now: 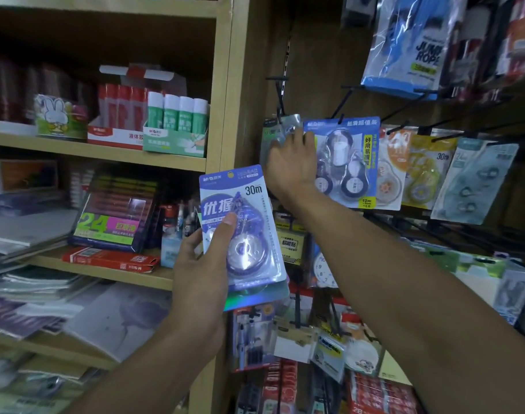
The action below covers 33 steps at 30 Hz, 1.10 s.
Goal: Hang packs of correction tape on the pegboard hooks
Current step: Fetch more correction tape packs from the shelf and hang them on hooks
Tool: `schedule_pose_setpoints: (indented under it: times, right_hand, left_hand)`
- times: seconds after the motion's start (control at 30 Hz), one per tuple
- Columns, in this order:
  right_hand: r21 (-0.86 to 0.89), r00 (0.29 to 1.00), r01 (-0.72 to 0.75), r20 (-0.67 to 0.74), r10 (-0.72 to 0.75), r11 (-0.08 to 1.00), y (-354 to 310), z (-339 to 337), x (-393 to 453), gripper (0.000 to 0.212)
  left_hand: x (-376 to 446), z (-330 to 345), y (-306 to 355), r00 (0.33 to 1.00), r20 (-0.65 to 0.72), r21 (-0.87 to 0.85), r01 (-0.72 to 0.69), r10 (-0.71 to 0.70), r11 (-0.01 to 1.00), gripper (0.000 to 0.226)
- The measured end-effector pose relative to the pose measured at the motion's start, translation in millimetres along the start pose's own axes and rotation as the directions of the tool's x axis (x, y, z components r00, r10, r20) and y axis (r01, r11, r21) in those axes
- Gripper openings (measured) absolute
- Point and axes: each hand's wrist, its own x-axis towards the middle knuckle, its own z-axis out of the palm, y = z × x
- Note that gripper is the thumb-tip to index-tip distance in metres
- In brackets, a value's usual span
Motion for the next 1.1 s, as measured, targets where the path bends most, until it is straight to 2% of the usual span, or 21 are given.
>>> schedule_pose_setpoints:
  times: [0.2, 0.27, 0.33, 0.4, 0.43, 0.47, 0.5, 0.57, 0.6, 0.63, 0.7, 0.77, 0.83, 0.97, 1.1]
  right_hand:
    - [-0.182, 0.991, 0.096, 0.104, -0.078, 0.978, 0.3, 3.0, 11.6, 0.032]
    - [-0.184, 0.992, 0.108, 0.082, -0.094, 0.977, -2.7, 4.4, 7.0, 0.035]
    - [-0.074, 0.991, 0.092, -0.086, -0.098, 0.993, -1.9, 2.6, -4.0, 0.032]
    - [0.144, 0.95, 0.112, -0.307, -0.063, 0.983, 5.6, -0.2, -24.5, 0.027]
    - [0.278, 0.913, 0.147, -0.407, -0.022, 0.949, 12.4, -0.5, -39.8, 0.028]
    - [0.435, 0.897, 0.178, -0.441, 0.036, 0.883, 18.8, -5.0, -58.9, 0.029]
    - [0.623, 0.905, 0.173, -0.406, 0.126, 0.763, 24.2, -13.6, -80.5, 0.028]
    - [0.917, 0.953, 0.029, -0.145, 0.266, 0.398, 29.7, -36.3, -125.4, 0.024]
    - [0.973, 0.967, -0.055, -0.004, 0.253, 0.223, 30.6, -45.7, -147.3, 0.025]
    - [0.985, 0.973, -0.116, 0.086, 0.215, 0.13, 30.3, -52.5, -167.2, 0.032]
    - [0.98, 0.982, -0.158, 0.142, 0.124, 0.123, 29.6, -55.8, -199.3, 0.049]
    - [0.97, 0.979, -0.192, 0.18, 0.094, 0.147, 29.0, -53.6, -218.0, 0.06]
    - [0.964, 0.967, -0.239, 0.225, 0.117, 0.121, 32.2, -51.4, -226.6, 0.063]
    - [0.966, 0.951, -0.243, 0.219, 0.22, 0.088, 45.0, -47.9, -233.6, 0.052]
    - [0.966, 0.878, -0.258, 0.22, 0.426, 0.033, 68.2, -44.2, -237.9, 0.052]
  left_hand:
    - [-0.6, 3.9, -2.1, 1.0, 0.026, -0.007, -0.017, 0.017, 1.0, 0.05]
    - [-0.3, 3.6, -3.1, 0.999, 0.031, -0.012, -0.031, 0.031, 0.999, 0.049]
    - [0.7, 2.2, -4.4, 0.999, 0.032, -0.008, -0.044, 0.045, 0.999, 0.05]
    - [1.3, 1.6, -6.8, 0.998, 0.033, 0.007, -0.057, 0.057, 0.998, 0.051]
    - [1.9, 1.6, -9.4, 0.997, 0.034, 0.008, -0.065, 0.064, 0.998, 0.051]
    - [1.3, 2.5, -11.8, 0.997, 0.033, 0.014, -0.067, 0.067, 0.998, 0.051]
    - [0.7, 3.4, -15.1, 0.997, 0.036, 0.024, -0.072, 0.071, 0.997, 0.049]
    - [-0.5, 7.4, -22.4, 0.996, 0.042, 0.056, -0.077, 0.075, 0.995, 0.04]
    - [-1.6, 10.6, -26.1, 0.996, 0.058, 0.062, -0.074, 0.071, 0.995, 0.036]
    - [-3.0, 15.0, -30.4, 0.995, 0.082, 0.054, -0.063, 0.059, 0.997, 0.032]
    - [-6.4, 23.8, -37.3, 0.993, 0.11, 0.061, -0.058, 0.051, 0.996, 0.014]
    - [-11.8, 33.3, -42.4, 0.99, 0.129, 0.055, -0.071, 0.064, 0.996, 0.008]
    - [-15.0, 44.1, -48.7, 0.987, 0.147, 0.03, -0.076, 0.071, 0.997, 0.023]
    - [-17.9, 65.4, -61.3, 0.986, 0.164, -0.015, -0.037, 0.039, 0.999, 0.048]
    - [-23.5, 87.9, -74.1, 0.981, 0.19, -0.007, -0.027, 0.028, 1.0, 0.049]
